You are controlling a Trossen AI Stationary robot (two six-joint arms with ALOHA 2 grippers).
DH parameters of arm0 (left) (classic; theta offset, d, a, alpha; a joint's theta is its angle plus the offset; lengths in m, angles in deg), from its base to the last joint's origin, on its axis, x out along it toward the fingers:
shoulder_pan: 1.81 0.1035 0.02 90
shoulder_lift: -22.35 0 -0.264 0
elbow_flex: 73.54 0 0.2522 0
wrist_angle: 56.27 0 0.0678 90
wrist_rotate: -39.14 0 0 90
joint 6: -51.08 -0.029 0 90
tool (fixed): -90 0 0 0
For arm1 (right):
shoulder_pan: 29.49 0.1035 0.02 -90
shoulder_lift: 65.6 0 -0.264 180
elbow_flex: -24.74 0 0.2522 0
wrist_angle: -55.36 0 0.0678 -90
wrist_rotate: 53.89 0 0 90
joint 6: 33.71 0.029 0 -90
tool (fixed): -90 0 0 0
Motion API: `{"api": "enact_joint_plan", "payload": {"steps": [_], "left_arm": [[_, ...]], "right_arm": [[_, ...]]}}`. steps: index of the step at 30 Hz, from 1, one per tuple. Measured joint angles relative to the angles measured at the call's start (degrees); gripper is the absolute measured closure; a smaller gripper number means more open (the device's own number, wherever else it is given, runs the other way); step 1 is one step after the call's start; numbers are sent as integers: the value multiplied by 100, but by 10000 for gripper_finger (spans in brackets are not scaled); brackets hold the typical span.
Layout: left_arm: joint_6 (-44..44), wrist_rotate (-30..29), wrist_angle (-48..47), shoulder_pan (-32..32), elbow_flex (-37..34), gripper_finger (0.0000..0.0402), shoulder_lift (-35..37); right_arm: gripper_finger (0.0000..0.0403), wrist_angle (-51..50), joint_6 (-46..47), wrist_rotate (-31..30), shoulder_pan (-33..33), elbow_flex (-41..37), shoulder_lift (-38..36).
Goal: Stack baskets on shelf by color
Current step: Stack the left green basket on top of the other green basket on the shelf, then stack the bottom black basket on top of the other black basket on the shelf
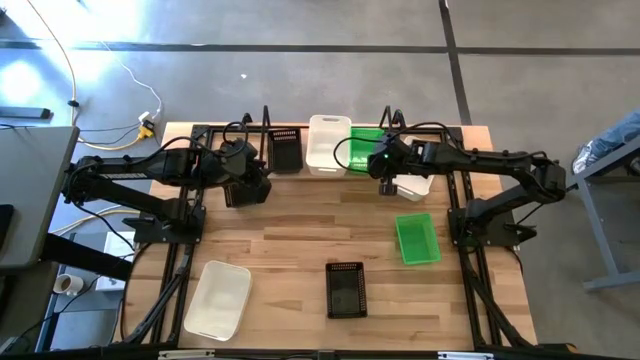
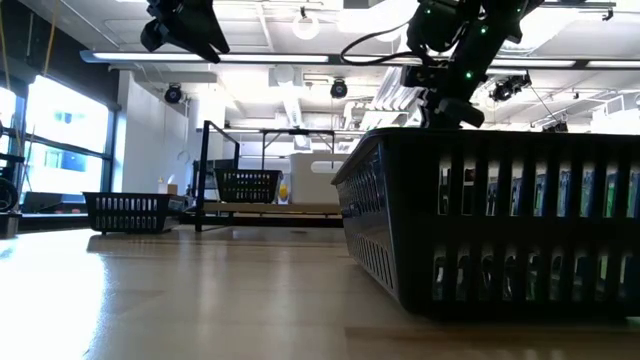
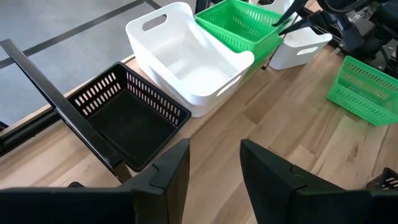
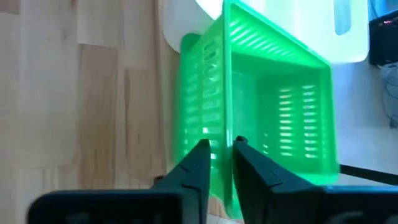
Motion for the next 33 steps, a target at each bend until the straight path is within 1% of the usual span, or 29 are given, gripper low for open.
{"api": "enact_joint_plan", "payload": {"steps": [4,10,18,21,25,29,33], "left_arm": [[0,0,0,0,0,271,0],[0,2,0,0,0,271,0],[0,2,0,0,0,271,0],[0,12,-4,0,0,271,0],[0,137,-125,0,0,271,0],[-3,508,-184,0,0,271,0],[-146,878,-322,-72,0,271,0]], "right_arm": [[322,-47,0,-198,44,72,-1],[314,-296,56,-202,144,286,0],[313,-781,928,-95,391,722,0],[313,-1045,1357,95,592,962,0],[313,-1324,2187,598,913,1205,0],[313,-1482,2994,891,1346,1307,0],[313,-1596,3825,923,1855,1322,0]]}}
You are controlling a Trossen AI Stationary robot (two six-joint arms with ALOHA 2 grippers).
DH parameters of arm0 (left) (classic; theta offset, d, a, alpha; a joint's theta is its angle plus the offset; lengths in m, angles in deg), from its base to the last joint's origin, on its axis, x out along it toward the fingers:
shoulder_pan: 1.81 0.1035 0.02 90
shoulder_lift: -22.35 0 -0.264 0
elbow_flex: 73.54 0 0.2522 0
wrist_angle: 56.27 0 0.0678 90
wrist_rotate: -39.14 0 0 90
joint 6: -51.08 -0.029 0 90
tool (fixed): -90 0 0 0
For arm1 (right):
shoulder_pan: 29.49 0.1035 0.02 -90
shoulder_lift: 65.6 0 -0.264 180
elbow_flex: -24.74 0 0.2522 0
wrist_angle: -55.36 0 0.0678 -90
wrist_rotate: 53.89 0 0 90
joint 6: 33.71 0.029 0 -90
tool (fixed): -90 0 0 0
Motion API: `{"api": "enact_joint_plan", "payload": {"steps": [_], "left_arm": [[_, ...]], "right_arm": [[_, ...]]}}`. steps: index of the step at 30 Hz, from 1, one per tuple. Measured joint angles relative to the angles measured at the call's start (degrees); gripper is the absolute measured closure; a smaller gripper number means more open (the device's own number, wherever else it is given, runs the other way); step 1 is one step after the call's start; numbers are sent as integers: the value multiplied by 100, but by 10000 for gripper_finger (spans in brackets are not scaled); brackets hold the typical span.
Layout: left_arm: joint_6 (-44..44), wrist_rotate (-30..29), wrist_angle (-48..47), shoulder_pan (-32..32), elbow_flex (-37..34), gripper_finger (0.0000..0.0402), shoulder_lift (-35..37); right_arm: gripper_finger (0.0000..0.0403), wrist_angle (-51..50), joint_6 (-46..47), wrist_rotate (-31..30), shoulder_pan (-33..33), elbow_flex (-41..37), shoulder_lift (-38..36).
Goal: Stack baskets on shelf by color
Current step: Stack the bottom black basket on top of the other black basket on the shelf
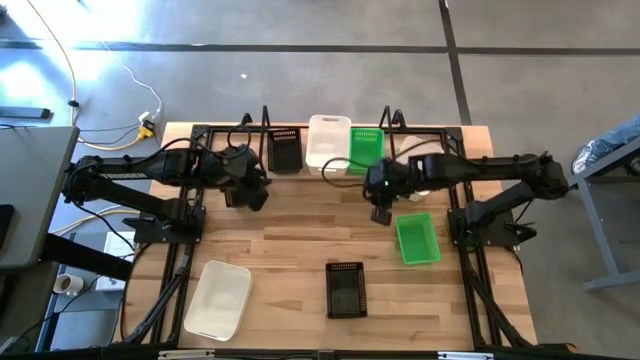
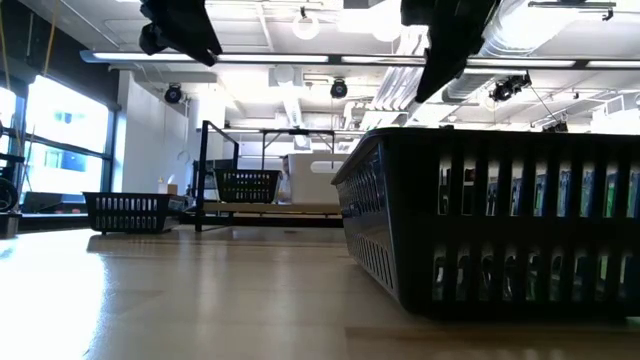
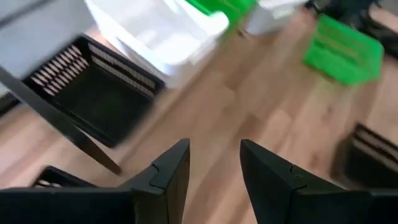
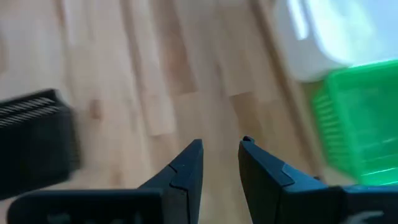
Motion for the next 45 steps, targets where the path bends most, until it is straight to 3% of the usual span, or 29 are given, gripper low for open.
{"api": "enact_joint_plan", "payload": {"steps": [6,9,17,23,32,45], "left_arm": [[33,552,-477,-475,0,271,0],[260,576,-594,-849,-2,271,0],[946,580,-583,-1701,-2,271,0],[1189,577,-581,-2118,-2,271,0],[1355,144,-548,-2561,-2,271,-4],[1355,-3,-531,-2723,-2,271,-4]], "right_arm": [[313,136,1477,2,816,0,0],[313,267,2284,2,1182,2,0],[313,319,5629,63,2012,2,0],[313,343,7263,105,2506,9,76],[313,662,8015,271,2831,9,843],[313,935,8435,579,2878,7,1785]]}}
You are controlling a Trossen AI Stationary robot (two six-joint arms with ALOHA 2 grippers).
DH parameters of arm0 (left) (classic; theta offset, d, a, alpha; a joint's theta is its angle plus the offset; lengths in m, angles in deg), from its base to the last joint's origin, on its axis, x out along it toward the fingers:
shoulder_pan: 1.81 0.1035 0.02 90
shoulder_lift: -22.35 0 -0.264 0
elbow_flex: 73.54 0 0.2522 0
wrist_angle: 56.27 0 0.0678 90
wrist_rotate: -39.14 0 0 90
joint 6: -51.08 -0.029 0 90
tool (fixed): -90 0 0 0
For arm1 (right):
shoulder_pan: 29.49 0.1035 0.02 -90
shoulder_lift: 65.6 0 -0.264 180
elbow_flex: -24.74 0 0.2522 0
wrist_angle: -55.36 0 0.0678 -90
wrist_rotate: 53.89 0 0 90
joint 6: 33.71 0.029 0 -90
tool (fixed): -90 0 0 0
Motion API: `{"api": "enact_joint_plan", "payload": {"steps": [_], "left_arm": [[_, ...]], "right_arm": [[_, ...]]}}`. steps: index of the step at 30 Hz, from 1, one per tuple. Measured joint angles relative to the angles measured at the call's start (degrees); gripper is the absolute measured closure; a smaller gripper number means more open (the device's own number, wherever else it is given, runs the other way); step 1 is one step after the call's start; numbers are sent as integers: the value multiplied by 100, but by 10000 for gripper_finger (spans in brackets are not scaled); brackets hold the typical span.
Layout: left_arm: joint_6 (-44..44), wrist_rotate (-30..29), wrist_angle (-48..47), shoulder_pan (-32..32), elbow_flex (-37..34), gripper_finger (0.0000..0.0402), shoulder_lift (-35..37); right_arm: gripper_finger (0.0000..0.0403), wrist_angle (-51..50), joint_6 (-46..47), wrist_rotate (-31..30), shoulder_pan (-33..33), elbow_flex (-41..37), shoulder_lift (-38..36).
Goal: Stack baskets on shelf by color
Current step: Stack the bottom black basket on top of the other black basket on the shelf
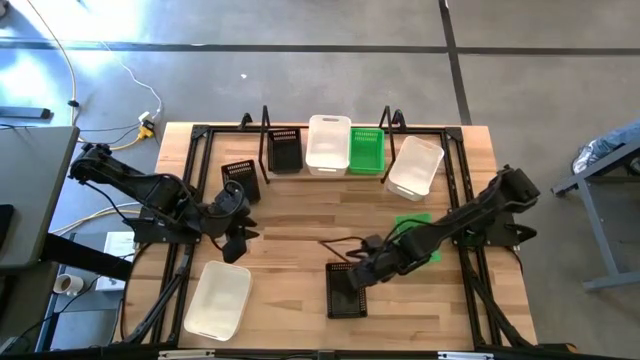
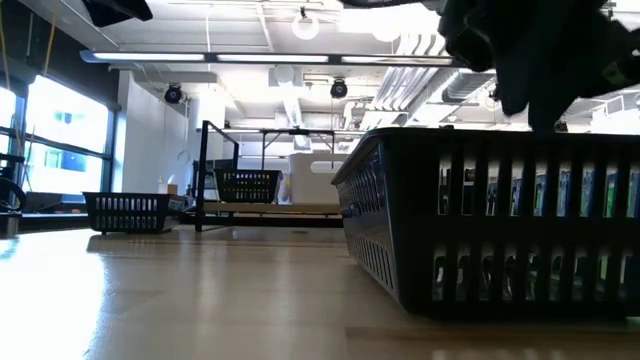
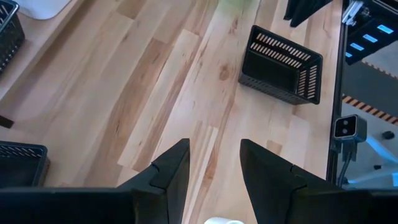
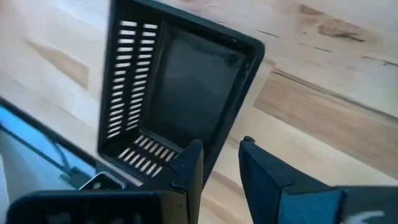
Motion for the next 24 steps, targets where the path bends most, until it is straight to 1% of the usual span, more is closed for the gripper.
{"api": "enact_joint_plan", "payload": {"steps": [12,19,22,24], "left_arm": [[-1,-127,13,0,0,271,0],[-2,-127,25,0,0,271,0],[-15,-127,25,0,0,271,0],[-110,-127,36,0,0,271,0]], "right_arm": [[313,52,63,-98,-17,0,627],[313,111,66,-122,-46,-4,814],[324,105,68,-239,-58,-4,814],[345,107,68,-297,-83,-4,814]]}}
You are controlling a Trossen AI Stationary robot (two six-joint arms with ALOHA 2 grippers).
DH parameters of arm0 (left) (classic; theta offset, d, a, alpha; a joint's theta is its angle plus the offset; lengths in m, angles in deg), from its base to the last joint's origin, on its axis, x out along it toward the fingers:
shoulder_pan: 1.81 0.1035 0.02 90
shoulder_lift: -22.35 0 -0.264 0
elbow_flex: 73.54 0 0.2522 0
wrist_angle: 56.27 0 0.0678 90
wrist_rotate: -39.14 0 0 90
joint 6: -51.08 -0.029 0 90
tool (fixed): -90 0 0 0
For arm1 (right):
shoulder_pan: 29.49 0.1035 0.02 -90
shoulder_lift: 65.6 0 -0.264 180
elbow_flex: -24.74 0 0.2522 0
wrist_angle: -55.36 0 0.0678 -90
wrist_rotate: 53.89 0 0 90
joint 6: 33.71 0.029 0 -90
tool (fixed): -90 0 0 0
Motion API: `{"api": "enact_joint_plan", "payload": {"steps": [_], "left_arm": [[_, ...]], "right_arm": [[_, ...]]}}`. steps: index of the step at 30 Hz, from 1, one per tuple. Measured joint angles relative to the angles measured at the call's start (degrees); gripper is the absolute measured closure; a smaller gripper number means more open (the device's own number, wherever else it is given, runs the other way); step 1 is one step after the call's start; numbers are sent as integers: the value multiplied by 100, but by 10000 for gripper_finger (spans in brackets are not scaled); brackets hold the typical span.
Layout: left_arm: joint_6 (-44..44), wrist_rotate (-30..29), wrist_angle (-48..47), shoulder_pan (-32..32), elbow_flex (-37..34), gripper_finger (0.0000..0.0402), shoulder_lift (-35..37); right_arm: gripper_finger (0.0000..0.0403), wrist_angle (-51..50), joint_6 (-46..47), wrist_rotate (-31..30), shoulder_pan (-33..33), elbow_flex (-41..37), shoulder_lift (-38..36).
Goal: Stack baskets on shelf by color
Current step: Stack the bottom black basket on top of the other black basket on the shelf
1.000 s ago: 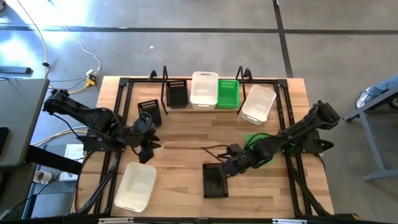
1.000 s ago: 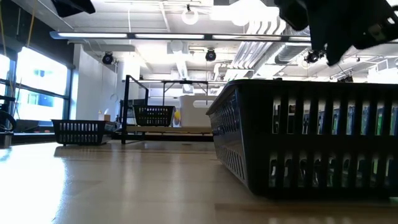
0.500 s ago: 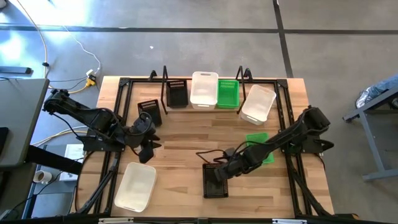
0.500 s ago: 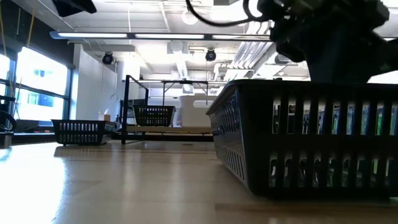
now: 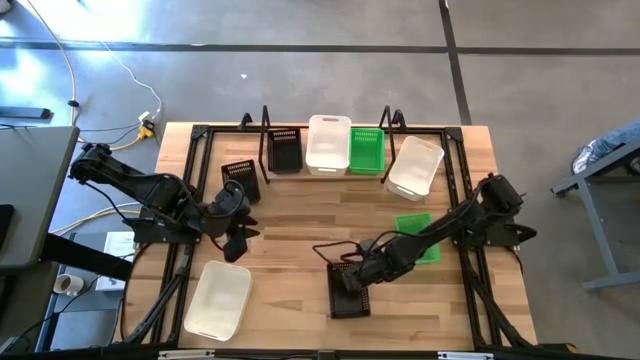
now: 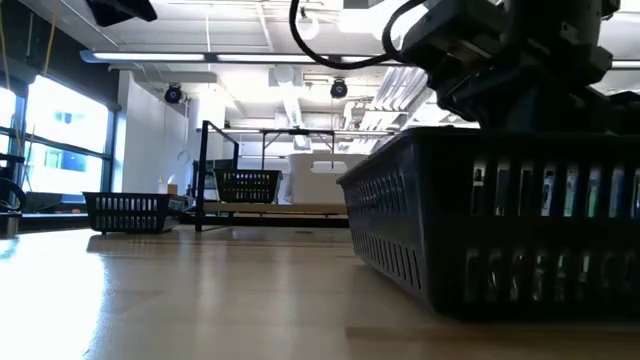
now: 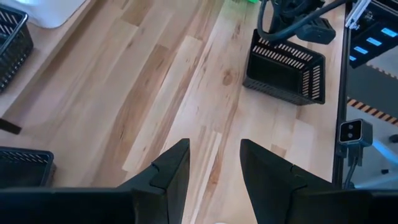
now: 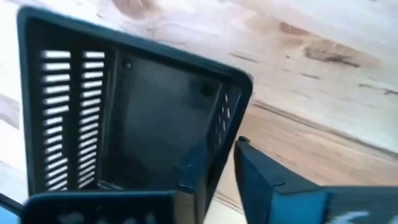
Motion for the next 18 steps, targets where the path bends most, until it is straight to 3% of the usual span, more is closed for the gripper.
{"api": "enact_joint_plan", "payload": {"steps": [4,10,18], "left_arm": [[-144,0,12,0,0,271,-22],[-386,5,40,0,0,271,-95],[-358,28,47,0,0,266,-295]], "right_arm": [[395,7,-42,-114,-83,0,0],[399,317,-119,-259,-193,2,-11],[400,45,-429,-963,-271,678,-24]]}}
